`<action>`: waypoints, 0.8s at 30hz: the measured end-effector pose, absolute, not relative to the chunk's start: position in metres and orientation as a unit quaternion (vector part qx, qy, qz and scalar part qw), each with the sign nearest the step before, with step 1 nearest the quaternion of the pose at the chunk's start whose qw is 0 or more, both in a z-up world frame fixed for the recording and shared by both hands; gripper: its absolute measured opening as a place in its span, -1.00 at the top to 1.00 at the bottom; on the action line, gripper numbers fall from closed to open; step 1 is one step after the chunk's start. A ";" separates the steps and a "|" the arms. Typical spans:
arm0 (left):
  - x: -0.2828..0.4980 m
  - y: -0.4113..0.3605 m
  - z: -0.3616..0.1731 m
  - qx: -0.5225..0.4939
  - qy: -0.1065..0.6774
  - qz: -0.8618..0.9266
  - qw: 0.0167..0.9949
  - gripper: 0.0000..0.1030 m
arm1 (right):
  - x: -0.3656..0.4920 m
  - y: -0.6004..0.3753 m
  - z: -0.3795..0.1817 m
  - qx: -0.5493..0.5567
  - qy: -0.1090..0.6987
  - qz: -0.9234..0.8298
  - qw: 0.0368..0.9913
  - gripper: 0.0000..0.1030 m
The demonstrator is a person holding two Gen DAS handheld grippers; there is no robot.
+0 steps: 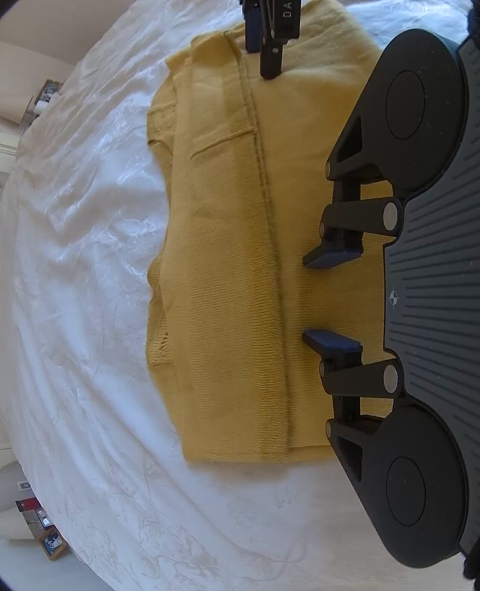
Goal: Fold small clothes
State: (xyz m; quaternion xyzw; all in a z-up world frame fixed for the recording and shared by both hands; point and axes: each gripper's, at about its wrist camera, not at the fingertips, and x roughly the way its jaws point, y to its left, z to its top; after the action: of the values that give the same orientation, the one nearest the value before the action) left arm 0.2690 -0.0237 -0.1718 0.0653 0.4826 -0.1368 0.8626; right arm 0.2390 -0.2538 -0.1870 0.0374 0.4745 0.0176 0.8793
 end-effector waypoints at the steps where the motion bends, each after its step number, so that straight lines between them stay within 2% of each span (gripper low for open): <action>1: 0.281 -0.024 -0.172 0.064 0.479 -0.136 0.865 0.29 | 0.248 -0.255 -0.187 0.035 0.474 0.020 0.880 -0.26; 5: 0.334 -0.019 -0.158 0.047 0.463 -0.115 0.878 0.29 | 0.292 -0.265 -0.177 0.021 0.458 0.016 0.889 -0.25; 12: 0.388 0.002 -0.106 0.029 0.413 -0.063 0.908 0.26 | 0.335 -0.304 -0.141 0.079 0.415 -0.037 0.906 -0.25; 17: 0.374 0.019 -0.089 0.016 0.419 -0.052 0.906 -0.17 | 0.313 -0.324 -0.135 0.129 0.412 -0.047 0.901 -0.34; 24: 0.317 0.035 -0.119 0.014 0.479 -0.057 0.876 -0.32 | 0.264 -0.336 -0.155 0.166 0.460 -0.052 0.870 -0.47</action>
State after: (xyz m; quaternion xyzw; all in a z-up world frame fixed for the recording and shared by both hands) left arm 0.3167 0.0351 -0.1189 0.0137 0.4793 -0.0565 0.8757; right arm 0.2640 -0.3361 -0.1551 0.1661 0.4604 -0.0517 0.8705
